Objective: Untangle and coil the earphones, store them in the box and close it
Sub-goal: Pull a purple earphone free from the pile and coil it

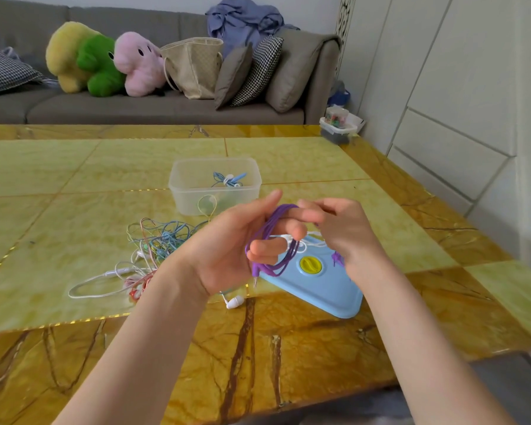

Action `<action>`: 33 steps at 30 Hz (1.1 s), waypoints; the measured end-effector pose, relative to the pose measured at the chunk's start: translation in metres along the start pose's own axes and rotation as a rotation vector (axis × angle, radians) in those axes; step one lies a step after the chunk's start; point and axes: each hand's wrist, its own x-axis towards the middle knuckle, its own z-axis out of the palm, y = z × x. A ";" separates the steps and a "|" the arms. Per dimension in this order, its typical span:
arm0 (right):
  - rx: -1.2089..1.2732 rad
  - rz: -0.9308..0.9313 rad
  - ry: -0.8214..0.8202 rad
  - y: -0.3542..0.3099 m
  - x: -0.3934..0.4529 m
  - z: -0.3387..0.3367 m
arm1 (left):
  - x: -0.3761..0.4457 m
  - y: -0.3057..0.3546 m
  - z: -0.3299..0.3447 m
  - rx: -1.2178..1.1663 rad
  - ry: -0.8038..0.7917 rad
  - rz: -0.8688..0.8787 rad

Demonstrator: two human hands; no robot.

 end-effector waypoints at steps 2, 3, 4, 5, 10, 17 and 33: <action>-0.137 -0.035 -0.007 0.001 0.001 0.009 | 0.000 0.001 -0.003 -0.149 -0.122 0.011; -0.201 -0.050 -0.047 0.001 0.001 0.016 | 0.000 0.001 -0.004 -0.242 -0.165 0.029; -0.254 -0.059 -0.102 0.001 -0.001 0.021 | 0.001 0.001 -0.004 -0.307 -0.162 0.071; -0.295 -0.071 -0.161 0.001 -0.004 0.027 | 0.002 0.001 -0.005 -0.331 -0.114 0.120; -0.432 -0.128 -0.326 -0.006 -0.019 0.031 | 0.001 0.010 -0.003 -0.071 0.367 0.349; -0.249 -0.221 -0.298 -0.017 -0.016 0.008 | 0.004 0.017 -0.005 0.185 0.619 0.196; -0.103 -0.277 -0.083 -0.027 -0.013 -0.018 | -0.002 -0.006 0.008 0.383 -0.024 -0.226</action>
